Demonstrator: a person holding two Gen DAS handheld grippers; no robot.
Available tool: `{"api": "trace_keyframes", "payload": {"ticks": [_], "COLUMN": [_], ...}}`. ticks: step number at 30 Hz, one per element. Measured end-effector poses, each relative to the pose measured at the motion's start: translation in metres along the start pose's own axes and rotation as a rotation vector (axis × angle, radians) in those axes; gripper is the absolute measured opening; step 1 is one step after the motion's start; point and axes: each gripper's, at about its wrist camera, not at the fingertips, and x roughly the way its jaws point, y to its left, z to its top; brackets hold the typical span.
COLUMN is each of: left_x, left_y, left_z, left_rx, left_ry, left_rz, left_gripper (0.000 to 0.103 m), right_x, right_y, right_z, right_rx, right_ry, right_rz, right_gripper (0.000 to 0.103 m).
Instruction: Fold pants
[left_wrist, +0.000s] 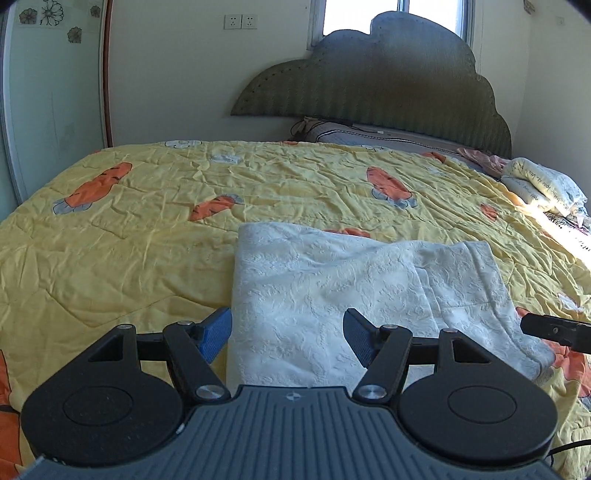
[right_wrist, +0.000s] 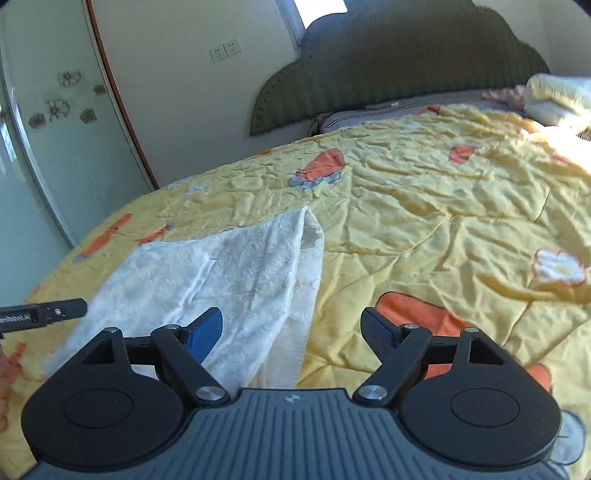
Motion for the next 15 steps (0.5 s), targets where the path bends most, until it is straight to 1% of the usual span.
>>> {"api": "trace_keyframes", "payload": {"ticks": [2,4,5,6,7,8,9,10,12,13,15], "left_x": [-0.001,-0.002,-0.003,-0.002,-0.002,-0.002,-0.002,-0.001,0.001,0.001,0.001], "left_y": [-0.003,-0.009,-0.014,-0.018,-0.02,-0.023,-0.024,-0.025,-0.025,-0.024,-0.023], "left_z": [0.0,-0.002,-0.003,-0.003,-0.003,-0.004,-0.003,-0.003,-0.003,-0.004,-0.006], "left_rx": [0.01,0.03,0.044,0.062,0.073,0.082,0.085,0.083,0.066,0.055,0.038], "left_ry": [-0.005,-0.006,-0.003,-0.002,-0.003,-0.007,-0.006,0.001,0.022,0.03,0.041], "left_rz": [0.003,-0.006,-0.005,0.003,0.014,0.03,0.04,0.044,0.046,0.05,0.059], "left_gripper": [0.069,0.069,0.069,0.07,0.07,0.07,0.071,0.072,0.073,0.073,0.074], "right_x": [0.01,0.026,0.03,0.028,0.022,0.015,0.007,0.001,-0.009,-0.012,-0.015], "right_y": [0.0,-0.001,-0.004,-0.003,0.003,0.012,0.023,0.033,0.055,0.067,0.089], "right_z": [-0.002,-0.005,-0.006,-0.005,-0.003,-0.001,0.002,0.004,0.006,0.004,-0.003], "right_rx": [-0.007,-0.018,0.004,0.017,-0.002,-0.038,-0.084,-0.123,-0.18,-0.208,-0.267], "right_ry": [0.024,0.067,0.068,0.052,0.017,-0.017,-0.044,-0.061,-0.075,-0.065,-0.044], "right_rz": [0.018,-0.009,-0.02,-0.041,-0.084,-0.121,-0.141,-0.132,-0.08,-0.046,0.002], "right_gripper": [0.082,0.082,0.082,0.082,0.082,0.082,0.082,0.082,0.084,0.086,0.087]}}
